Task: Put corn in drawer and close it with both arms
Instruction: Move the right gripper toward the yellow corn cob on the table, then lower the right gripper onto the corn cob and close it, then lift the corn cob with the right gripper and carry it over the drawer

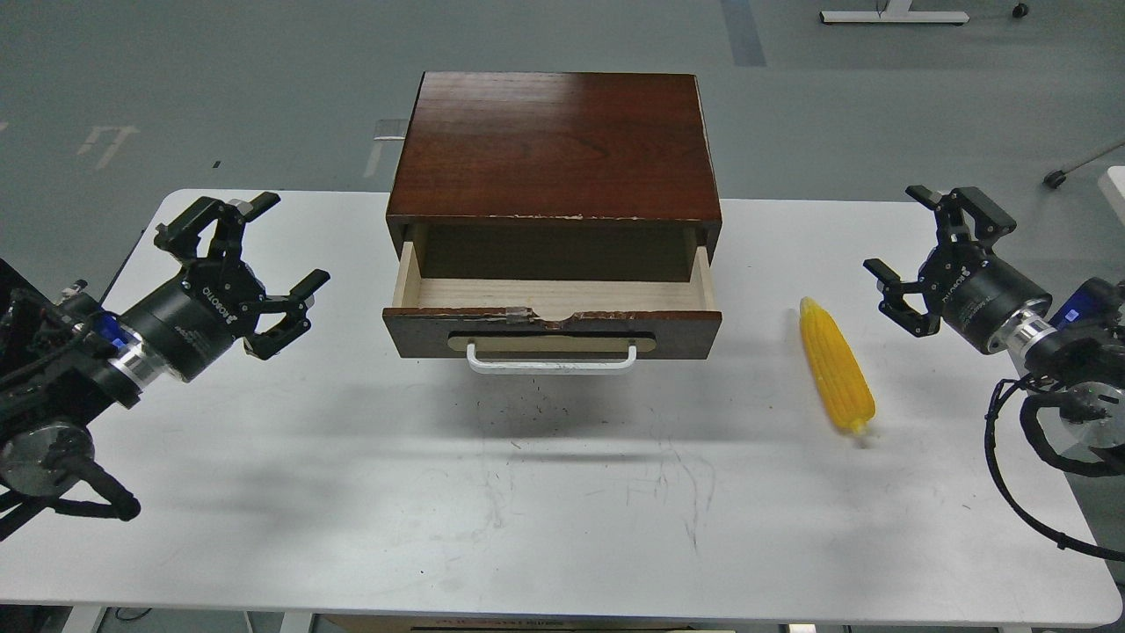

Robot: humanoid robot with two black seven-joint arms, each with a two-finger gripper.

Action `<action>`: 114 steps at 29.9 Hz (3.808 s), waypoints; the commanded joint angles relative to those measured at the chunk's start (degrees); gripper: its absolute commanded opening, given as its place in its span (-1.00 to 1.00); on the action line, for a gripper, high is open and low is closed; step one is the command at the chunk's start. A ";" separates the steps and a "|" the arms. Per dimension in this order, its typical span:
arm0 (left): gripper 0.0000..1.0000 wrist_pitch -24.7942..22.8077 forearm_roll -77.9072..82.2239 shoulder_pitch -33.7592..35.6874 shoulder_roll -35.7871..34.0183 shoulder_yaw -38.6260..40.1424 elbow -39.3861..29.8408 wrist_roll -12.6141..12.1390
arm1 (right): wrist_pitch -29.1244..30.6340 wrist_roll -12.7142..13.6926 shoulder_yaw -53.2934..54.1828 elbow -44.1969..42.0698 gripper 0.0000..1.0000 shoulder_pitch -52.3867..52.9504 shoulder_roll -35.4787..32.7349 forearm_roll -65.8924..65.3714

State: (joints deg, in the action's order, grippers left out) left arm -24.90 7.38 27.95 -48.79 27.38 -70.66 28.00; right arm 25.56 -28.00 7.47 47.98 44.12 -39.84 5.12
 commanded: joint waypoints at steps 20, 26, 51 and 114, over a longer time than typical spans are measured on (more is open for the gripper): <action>1.00 -3.10 0.79 3.77 -1.31 0.66 8.43 0.00 | 0.20 0.00 -0.18 -0.78 1.00 0.01 0.73 -0.81; 1.00 -3.10 0.97 4.13 -1.75 0.84 8.08 0.00 | 0.63 0.00 -1.41 0.45 1.00 1.15 -0.06 -6.42; 1.00 -3.10 0.97 3.95 0.01 0.84 6.68 0.00 | -5.34 0.00 -33.57 -7.46 1.00 22.42 4.77 -67.34; 1.00 -3.10 1.32 3.78 -0.43 1.72 5.89 0.00 | -15.60 0.00 -49.64 12.14 -0.64 67.33 30.87 -74.89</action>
State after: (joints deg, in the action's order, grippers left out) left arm -28.00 8.63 31.75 -49.22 28.99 -64.71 28.00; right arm 15.17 -28.01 -38.62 60.16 111.42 -12.23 -66.76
